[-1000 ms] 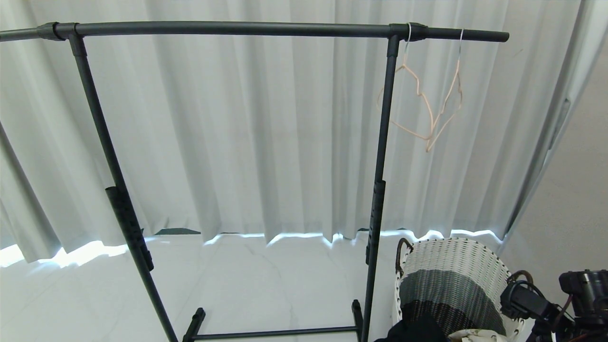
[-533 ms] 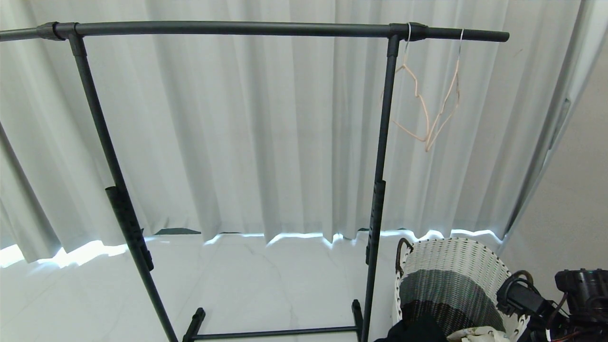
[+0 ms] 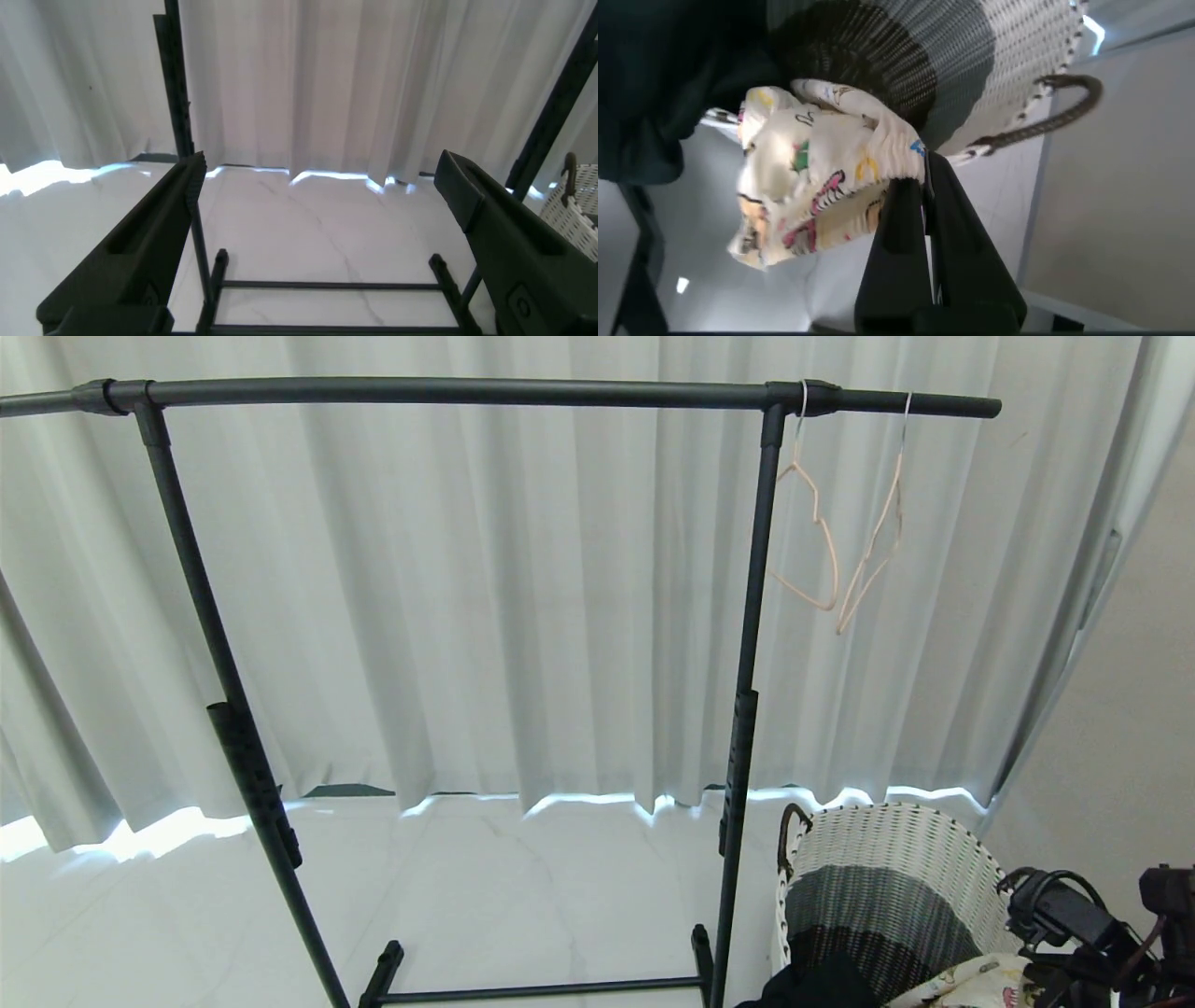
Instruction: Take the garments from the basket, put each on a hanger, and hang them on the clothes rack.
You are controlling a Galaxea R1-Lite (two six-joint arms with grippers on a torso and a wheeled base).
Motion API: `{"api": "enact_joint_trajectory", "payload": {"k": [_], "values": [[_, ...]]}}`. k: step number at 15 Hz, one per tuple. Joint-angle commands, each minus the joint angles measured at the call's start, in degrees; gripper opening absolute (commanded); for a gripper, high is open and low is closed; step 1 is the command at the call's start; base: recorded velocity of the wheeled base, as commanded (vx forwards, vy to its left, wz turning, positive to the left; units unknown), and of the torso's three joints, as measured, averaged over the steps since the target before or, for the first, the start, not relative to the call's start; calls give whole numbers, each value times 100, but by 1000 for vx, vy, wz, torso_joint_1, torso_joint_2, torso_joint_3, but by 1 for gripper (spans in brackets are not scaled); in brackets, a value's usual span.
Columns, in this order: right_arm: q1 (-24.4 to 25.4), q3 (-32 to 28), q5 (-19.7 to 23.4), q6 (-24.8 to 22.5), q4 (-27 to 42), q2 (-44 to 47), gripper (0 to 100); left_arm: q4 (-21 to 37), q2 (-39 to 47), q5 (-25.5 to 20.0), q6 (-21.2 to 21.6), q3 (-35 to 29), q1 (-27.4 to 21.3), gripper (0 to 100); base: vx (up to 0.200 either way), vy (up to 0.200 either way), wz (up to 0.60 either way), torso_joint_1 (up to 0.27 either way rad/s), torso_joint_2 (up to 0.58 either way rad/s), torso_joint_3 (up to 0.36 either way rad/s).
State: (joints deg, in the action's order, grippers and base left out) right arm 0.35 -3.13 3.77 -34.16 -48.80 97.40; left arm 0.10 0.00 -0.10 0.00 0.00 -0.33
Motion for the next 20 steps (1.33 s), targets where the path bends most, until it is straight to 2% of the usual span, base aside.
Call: {"api": "enact_joint_trajectory", "payload": {"k": [1, 2, 4, 6, 9, 20], "values": [[0, -399, -25, 164, 925, -1347, 0, -1, 0, 1, 0, 0, -2, 100, -200, 0, 0, -2, 7, 7], [0, -891, -51, 181, 1900, -1883, 0, -1, 0, -8, 0, 0, -2, 100, -200, 0, 0, -12, 2, 2], [9, -2174, -60, 357, 4317, -2815, 0, -1, 0, -8, 0, 0, -2, 100, -200, 0, 0, 15, 10, 0], [17, -3185, -34, 586, 5961, -3386, 0, -1, 0, 1, 0, 0, -2, 100, -200, 0, 0, 7, 2, 5], [79, -3545, -34, 612, 6453, -3808, 0, -1, 0, 1, 0, 0, -2, 100, -200, 0, 0, 4, 1, 2], [826, -3659, -25, 630, 6585, -4019, 0, -1, 0, -8, 9, 0, -2, 100, -200, 0, 0, 2, 1, 2]]}}
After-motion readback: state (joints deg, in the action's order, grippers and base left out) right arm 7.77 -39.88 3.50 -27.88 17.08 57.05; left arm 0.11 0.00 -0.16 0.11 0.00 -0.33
